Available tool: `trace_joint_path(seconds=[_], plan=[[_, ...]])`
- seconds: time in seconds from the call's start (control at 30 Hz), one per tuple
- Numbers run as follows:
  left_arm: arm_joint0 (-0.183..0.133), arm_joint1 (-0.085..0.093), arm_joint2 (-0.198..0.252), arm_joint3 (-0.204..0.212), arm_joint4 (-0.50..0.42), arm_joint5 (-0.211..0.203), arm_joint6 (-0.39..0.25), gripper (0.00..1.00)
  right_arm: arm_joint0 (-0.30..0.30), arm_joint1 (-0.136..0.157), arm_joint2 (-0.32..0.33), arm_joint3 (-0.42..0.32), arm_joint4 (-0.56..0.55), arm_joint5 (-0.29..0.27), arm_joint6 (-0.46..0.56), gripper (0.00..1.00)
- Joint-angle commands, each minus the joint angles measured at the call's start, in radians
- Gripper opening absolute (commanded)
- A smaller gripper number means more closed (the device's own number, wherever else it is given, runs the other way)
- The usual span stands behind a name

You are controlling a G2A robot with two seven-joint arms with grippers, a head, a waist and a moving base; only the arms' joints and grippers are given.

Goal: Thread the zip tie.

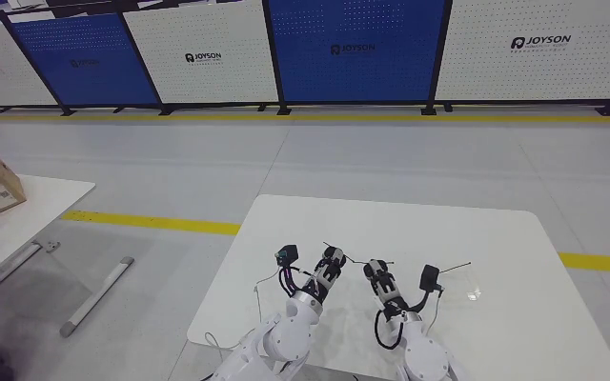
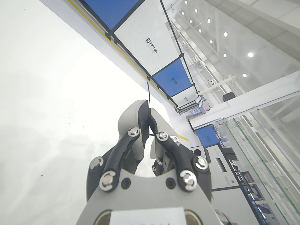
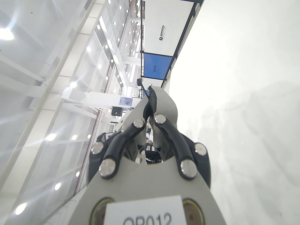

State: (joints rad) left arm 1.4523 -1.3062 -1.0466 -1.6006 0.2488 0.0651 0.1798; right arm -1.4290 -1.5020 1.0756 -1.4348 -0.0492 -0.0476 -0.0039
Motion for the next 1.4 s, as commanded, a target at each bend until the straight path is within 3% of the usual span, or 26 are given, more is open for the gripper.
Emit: trace_joint_path(seconds=[0.0,1.37], plan=[[0.000,0.000,0.000,0.000,0.000,0.000,0.000,0.00,0.003,-0.001,-0.002,0.001,-0.001,0.005,0.001,0.00],[0.000,0.000,0.000,0.000,0.000,0.000,0.000,0.00,0.004,-0.004,-0.004,0.002,-0.008,0.016,-0.014,0.00]])
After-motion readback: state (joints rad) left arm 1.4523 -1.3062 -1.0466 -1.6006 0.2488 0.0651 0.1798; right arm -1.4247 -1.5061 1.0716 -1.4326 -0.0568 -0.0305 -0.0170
